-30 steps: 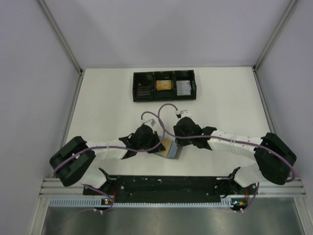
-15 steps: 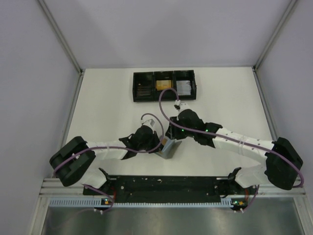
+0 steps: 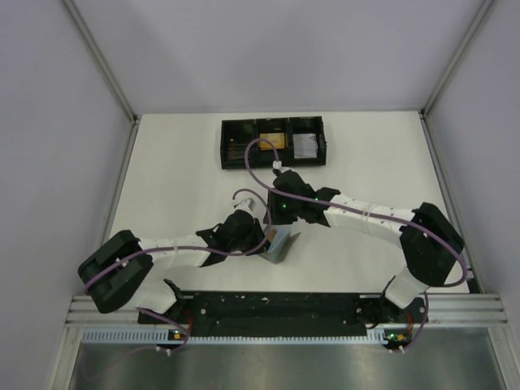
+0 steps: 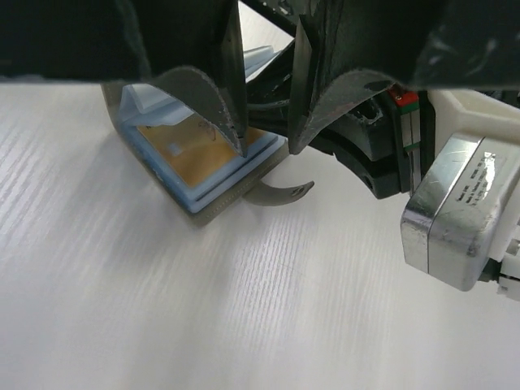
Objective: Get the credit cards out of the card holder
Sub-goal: Open the card holder at the center of the board.
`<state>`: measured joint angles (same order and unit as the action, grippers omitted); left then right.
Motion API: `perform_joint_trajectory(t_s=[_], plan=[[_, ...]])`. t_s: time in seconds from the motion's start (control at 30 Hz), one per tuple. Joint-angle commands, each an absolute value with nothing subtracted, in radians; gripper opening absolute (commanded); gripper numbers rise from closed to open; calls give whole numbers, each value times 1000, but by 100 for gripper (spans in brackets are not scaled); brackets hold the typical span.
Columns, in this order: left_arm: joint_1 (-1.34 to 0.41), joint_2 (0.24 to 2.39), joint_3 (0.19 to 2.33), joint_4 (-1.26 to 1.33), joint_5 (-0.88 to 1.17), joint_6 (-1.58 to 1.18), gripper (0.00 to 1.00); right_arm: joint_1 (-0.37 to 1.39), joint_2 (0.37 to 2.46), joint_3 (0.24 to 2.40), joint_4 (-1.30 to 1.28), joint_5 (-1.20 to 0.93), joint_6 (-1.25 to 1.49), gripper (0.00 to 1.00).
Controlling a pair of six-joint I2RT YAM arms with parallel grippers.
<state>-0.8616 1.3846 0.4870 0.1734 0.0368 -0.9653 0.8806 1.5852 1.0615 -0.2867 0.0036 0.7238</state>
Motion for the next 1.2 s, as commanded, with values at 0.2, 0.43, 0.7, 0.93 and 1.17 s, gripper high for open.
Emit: perform_joint_trajectory(t_s=[0.2, 0.43, 0.7, 0.93, 1.17], plan=[[-873, 1381, 497, 158, 9, -940, 12, 874, 1657, 1118, -397, -123, 689, 13], [-876, 1371, 506, 114, -57, -931, 12, 874, 1583, 1048, -489, -132, 647, 5], [-876, 1376, 526, 68, -87, -933, 11, 873, 1465, 872, -505, -91, 676, 5], [-858, 1361, 557, 29, -124, -910, 12, 865, 1433, 690, -342, -27, 726, 3], [-799, 1355, 574, 5, -118, -876, 17, 838, 1528, 675, -253, -32, 709, 2]])
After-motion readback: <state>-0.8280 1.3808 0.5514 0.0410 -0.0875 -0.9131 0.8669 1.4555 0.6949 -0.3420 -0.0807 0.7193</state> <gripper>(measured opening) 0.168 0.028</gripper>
